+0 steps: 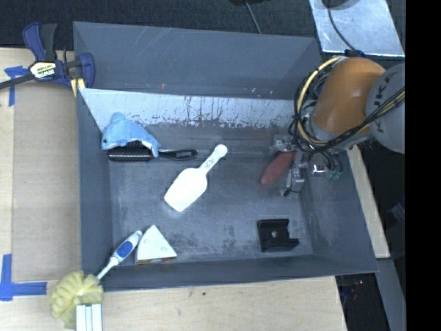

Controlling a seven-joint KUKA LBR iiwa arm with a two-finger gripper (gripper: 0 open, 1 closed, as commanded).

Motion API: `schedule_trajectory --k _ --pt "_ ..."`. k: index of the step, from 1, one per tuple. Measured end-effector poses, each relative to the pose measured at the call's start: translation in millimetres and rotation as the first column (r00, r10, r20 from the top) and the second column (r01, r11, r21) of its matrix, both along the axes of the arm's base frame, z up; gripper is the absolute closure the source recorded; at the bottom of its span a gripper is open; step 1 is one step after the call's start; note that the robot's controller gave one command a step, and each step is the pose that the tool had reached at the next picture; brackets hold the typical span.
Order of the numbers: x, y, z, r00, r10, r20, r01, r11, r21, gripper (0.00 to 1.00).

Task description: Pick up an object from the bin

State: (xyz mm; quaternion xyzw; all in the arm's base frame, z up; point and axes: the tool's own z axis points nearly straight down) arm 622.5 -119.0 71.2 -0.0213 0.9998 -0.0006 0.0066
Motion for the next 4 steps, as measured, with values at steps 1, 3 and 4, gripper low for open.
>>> schedule_trajectory --k 1,3,4 --pt "-1.7 11 -1 0.878 0.478 -0.003 -0.478 0.878 -0.005 1.00" --pt "-1.5 11 7 0.879 0.477 -0.001 -0.477 0.879 -0.006 1.00" --pt "-4.3 12 34 0.879 0.476 -0.009 -0.476 0.879 0.001 1.00"
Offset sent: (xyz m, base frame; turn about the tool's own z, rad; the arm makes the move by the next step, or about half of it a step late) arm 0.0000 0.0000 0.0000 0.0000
